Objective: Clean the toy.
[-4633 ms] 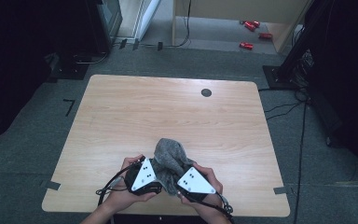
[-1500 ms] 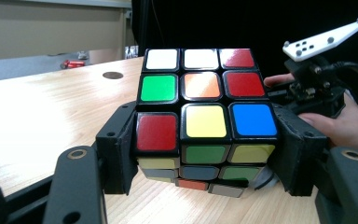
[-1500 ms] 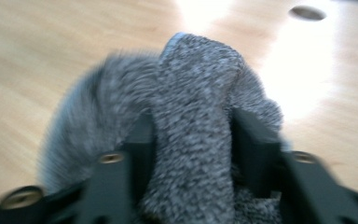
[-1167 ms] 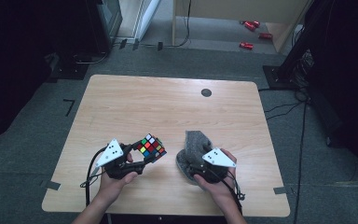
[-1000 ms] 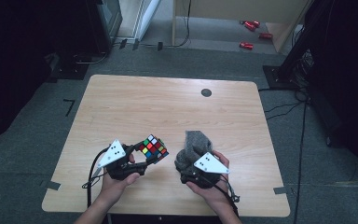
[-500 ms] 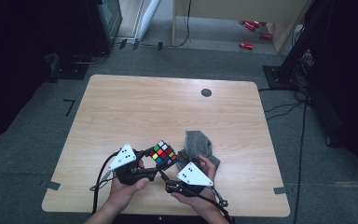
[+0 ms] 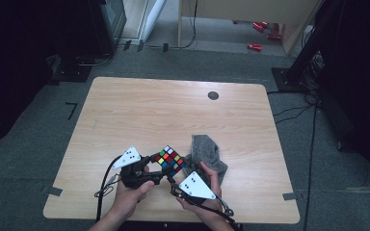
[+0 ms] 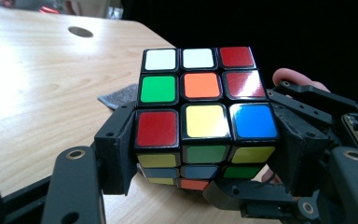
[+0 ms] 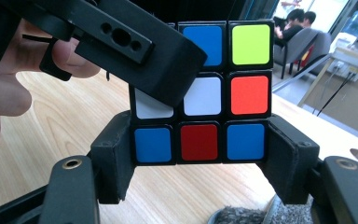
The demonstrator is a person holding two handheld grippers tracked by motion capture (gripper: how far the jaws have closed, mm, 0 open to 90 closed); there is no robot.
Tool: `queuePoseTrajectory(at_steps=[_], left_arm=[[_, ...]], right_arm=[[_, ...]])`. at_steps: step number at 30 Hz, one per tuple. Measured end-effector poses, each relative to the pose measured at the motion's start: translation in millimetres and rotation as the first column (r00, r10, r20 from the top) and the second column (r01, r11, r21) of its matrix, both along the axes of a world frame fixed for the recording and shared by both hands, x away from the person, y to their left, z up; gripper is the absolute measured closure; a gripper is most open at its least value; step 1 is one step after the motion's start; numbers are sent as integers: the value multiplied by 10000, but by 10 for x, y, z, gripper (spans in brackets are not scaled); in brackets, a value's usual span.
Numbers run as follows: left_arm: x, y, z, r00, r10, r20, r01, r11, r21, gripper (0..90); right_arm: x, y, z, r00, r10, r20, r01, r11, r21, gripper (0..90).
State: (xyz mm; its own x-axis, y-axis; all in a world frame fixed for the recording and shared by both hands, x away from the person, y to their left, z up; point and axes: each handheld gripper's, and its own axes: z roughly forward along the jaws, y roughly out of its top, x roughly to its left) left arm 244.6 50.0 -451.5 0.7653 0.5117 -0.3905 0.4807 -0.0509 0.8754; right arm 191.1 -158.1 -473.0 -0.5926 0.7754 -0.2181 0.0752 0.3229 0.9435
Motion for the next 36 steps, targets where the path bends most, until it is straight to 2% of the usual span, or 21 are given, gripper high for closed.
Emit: queuePoseTrajectory(at_steps=[2,4,8,12,14,17,19,21,23,27,29,33,36], left_arm=[[15,12,-4,9999,-136,22,137,9999,-85,326],[21,42,18,9995,-182,255,187,9997,-184,299],[44,129,77,9974,166,708,-147,9995,-277,231],[91,213,71,9946,410,955,-410,9992,-27,187],[105,240,58,9907,443,1288,-481,9985,265,174],[96,228,19,9762,398,2132,-664,9907,1187,154],[76,192,-23,9630,285,2679,-811,9789,1874,132],[52,145,-57,9535,-43,3013,-699,9695,2349,109],[6,69,-83,9378,-377,3451,-695,9535,2931,105],[-86,-40,-126,9065,-978,4107,-581,9347,3508,106],[-115,-86,-150,8954,-1195,4289,-573,9244,3772,107],[-153,-128,-177,8801,-1427,4529,-597,9130,4036,109],[-168,-137,-167,8744,-1547,4599,-526,9120,4067,112]], right_arm=[[12,-18,0,9998,99,-144,-97,9999,85,346],[25,-40,5,9993,210,-319,-204,9996,168,346],[61,-102,-5,9977,74,-668,-70,10000,64,347],[131,-210,-12,9941,-179,-1073,206,9995,244,347],[151,-265,6,9921,-207,-1234,255,9990,374,346],[170,-349,50,9889,-235,-1465,340,9970,697,346],[184,-405,85,9864,-194,-1632,351,9950,938,346],[199,-463,121,9827,-66,-1850,310,9911,1292,346],[208,-509,151,9784,90,-2065,260,9857,1665,346],[208,-545,207,9676,594,-2453,-9,9728,2318,345],[195,-534,233,9611,878,-2619,-169,9651,2615,345],[176,-469,251,9473,1112,-3004,-236,9595,2806,344],[169,-441,253,9409,989,-3238,-25,9584,2853,344]])
